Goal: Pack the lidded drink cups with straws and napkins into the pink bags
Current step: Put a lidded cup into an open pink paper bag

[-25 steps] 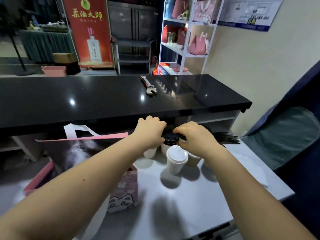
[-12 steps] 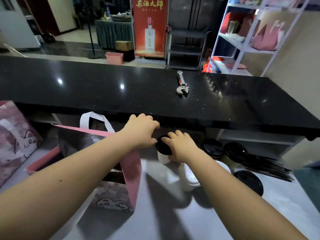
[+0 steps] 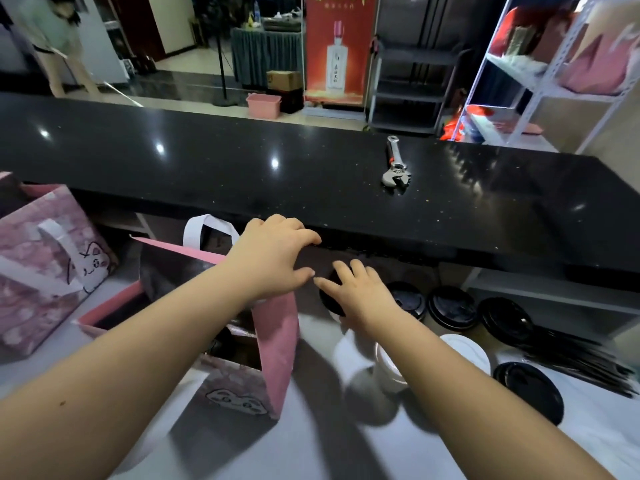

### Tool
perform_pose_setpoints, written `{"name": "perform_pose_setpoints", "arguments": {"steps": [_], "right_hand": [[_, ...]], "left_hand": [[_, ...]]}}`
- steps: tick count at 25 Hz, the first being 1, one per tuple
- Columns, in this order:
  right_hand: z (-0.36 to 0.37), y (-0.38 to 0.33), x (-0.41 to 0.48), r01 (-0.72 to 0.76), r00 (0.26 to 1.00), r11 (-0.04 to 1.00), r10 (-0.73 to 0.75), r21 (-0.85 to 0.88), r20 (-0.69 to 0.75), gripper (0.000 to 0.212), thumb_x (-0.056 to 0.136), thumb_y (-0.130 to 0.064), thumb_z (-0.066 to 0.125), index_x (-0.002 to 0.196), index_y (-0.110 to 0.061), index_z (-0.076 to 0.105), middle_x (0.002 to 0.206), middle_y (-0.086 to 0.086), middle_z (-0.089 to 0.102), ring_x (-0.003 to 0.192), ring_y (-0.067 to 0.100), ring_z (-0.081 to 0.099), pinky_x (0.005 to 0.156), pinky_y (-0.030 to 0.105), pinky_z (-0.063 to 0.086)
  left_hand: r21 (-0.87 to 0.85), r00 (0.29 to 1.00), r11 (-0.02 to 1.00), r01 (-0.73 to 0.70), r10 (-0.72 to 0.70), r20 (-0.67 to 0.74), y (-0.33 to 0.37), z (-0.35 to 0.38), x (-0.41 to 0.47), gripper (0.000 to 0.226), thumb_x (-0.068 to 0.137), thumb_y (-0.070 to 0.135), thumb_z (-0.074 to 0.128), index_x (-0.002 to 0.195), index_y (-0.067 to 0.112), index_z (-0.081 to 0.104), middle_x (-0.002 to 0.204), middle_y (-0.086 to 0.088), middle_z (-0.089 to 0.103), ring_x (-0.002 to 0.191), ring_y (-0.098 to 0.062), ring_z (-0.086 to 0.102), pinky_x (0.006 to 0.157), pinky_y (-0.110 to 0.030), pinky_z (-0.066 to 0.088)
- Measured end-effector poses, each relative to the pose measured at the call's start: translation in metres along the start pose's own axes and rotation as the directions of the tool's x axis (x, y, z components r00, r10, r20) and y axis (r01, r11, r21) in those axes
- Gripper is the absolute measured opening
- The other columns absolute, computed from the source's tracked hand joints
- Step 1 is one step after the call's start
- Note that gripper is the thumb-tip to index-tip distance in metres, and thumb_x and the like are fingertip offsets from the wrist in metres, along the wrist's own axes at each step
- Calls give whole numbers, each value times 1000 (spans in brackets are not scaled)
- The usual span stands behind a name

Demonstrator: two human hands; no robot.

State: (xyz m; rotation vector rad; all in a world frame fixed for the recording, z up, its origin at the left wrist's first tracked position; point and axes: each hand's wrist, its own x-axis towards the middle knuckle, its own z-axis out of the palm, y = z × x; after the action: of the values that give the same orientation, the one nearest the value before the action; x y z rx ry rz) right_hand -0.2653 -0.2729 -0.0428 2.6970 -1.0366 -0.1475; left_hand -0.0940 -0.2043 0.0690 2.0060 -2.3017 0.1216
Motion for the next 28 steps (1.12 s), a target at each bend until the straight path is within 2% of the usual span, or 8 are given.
{"name": "perform_pose_setpoints", "arguments": {"steps": [3,8,12,15,18,22,25,28], "right_hand": [[-29,1,-9,-28,979,999,34,32,-199,81,52,-29,83,129,-31,56,122,16,56,96,37,55,73,41,48],[-95,-10,-22,-145,948,979,179,142,-263,81,65,-34,76,139,-32,44,140,14,43,116,39,43,90,47,41],[-152,-18,-32,-263,900,916,346,304,-265,81,71,-35,69,144,-41,33,146,5,33,126,31,30,105,46,32],[-187,-39,-35,-253,889,864,385,435,-249,79,72,-30,69,141,-47,33,143,-4,34,128,22,25,111,38,24],[-209,-67,-33,-241,887,852,388,465,-250,78,72,-27,70,139,-49,35,139,-8,36,124,17,26,107,27,19],[-227,-107,-22,-242,890,852,386,465,-245,77,73,-27,69,140,-48,35,138,-7,36,123,18,26,105,26,17],[-217,-140,-8,-241,917,866,351,438,-190,76,72,-33,68,139,-47,36,138,-8,34,124,18,25,108,31,22],[-182,-166,3,-274,955,896,295,349,-9,75,72,-39,67,140,-43,36,137,-4,35,120,22,30,106,38,33]], "left_hand": [[-30,999,1000,-5,3,-51,-12,-7,-11,54,82,51,60,133,37,48,125,10,53,122,-17,43,95,-38,36],[-108,993,993,-55,43,-108,-40,-18,-30,51,81,51,63,129,35,53,124,10,55,121,-17,45,96,-38,38],[-312,986,943,-120,77,-147,-76,-29,-56,29,75,47,72,99,32,65,99,13,59,97,-12,53,82,-33,46],[-362,991,925,-119,133,14,-112,-26,-78,22,71,48,75,83,34,63,83,15,62,81,-3,56,73,-32,52],[-319,966,941,-110,177,189,-137,-12,-90,37,68,51,76,101,37,65,97,19,65,93,-4,59,82,-33,53],[-289,943,930,-226,283,173,-150,2,-88,83,62,55,78,136,32,46,131,11,52,122,-15,47,98,-40,46],[-328,928,901,-284,344,141,-152,11,-88,83,64,61,68,136,34,37,125,6,52,115,-21,49,89,-46,48],[-250,930,927,-280,327,170,-151,17,-91,89,66,60,70,139,33,27,133,7,45,121,-22,44,93,-46,45]]}}
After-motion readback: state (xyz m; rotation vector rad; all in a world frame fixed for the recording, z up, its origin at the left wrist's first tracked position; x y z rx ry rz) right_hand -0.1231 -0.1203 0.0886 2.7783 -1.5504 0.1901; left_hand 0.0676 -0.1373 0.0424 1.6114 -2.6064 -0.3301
